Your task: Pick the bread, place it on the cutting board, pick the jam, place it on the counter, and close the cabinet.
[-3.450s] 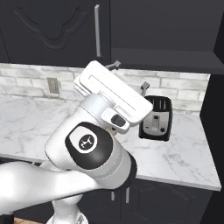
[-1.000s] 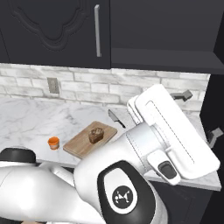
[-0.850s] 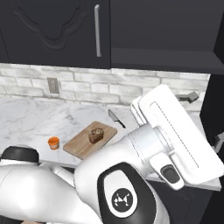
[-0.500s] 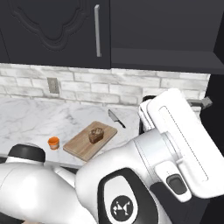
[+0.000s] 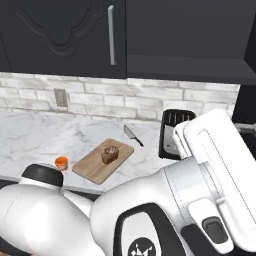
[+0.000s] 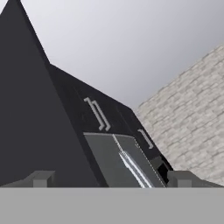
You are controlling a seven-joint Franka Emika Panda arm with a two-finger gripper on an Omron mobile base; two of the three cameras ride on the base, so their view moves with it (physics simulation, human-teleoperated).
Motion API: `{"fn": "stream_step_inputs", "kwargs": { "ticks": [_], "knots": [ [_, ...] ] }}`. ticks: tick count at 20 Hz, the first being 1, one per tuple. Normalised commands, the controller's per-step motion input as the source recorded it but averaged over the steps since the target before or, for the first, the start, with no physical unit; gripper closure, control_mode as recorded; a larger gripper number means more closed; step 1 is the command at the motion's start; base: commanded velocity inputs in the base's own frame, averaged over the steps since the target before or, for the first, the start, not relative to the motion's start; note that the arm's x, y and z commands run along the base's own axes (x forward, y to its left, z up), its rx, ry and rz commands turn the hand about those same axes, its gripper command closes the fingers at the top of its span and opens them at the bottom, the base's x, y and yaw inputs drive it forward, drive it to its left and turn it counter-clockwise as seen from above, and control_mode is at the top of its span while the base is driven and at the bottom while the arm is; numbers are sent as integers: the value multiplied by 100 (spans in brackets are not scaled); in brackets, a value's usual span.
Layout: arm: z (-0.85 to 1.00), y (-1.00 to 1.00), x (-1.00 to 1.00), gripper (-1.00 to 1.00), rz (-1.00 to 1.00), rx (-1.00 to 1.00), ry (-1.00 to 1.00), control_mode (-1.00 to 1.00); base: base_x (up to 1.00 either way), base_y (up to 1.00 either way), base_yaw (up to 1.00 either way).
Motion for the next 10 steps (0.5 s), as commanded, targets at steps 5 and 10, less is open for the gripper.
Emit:
{"fn": "stream_step_inputs", "kwargs": {
  "ticks": [5, 10],
  "knots": [
    [5, -32, -36, -100, 0, 0, 7, -100, 0, 0, 0],
    [2, -33, -36, -100, 0, 0, 8, -100, 0, 0, 0]
  ]
}}
